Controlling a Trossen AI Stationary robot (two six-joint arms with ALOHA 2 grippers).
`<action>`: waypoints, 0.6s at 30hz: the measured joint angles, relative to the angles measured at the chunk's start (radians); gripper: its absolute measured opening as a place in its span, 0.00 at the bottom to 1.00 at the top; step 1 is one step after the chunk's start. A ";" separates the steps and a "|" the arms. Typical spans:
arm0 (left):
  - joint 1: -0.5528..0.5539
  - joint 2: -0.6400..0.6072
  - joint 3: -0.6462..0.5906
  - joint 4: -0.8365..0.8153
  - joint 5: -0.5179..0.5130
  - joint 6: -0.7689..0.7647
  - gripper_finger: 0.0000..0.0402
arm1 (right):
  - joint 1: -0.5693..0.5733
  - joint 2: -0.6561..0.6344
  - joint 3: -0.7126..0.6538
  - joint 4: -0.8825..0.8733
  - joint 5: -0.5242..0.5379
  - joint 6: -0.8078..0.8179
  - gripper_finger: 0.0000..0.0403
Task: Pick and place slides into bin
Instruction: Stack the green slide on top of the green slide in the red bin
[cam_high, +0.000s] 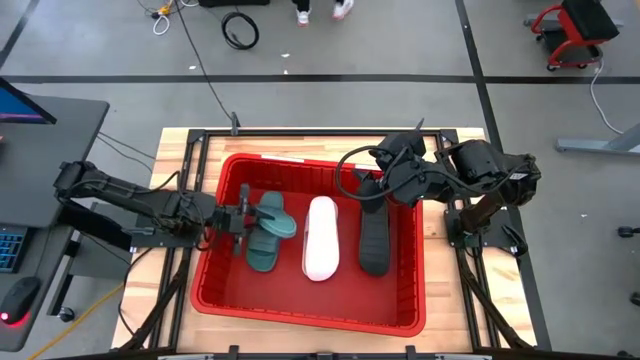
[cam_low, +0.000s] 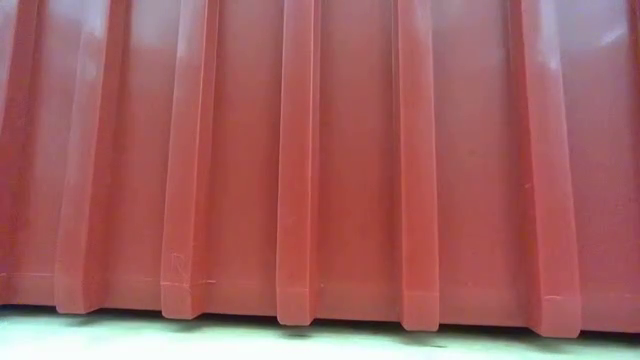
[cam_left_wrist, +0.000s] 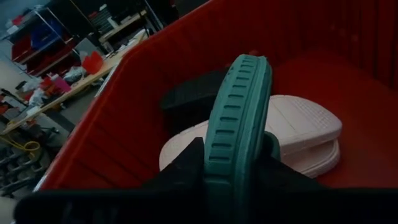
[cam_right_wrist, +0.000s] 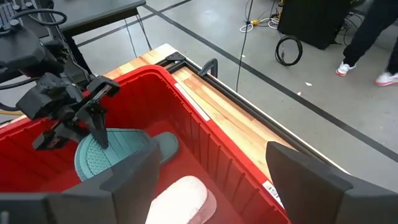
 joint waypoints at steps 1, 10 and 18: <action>0.000 0.000 0.000 0.003 -0.005 0.000 0.19 | 0.000 0.000 0.000 0.000 0.000 0.000 0.74; 0.000 0.013 0.113 -0.020 -0.121 -0.031 0.17 | 0.000 0.000 0.000 0.000 -0.001 -0.002 0.74; 0.000 0.232 0.499 -0.434 -0.300 -0.301 0.17 | -0.002 0.000 0.000 0.017 -0.001 -0.064 0.74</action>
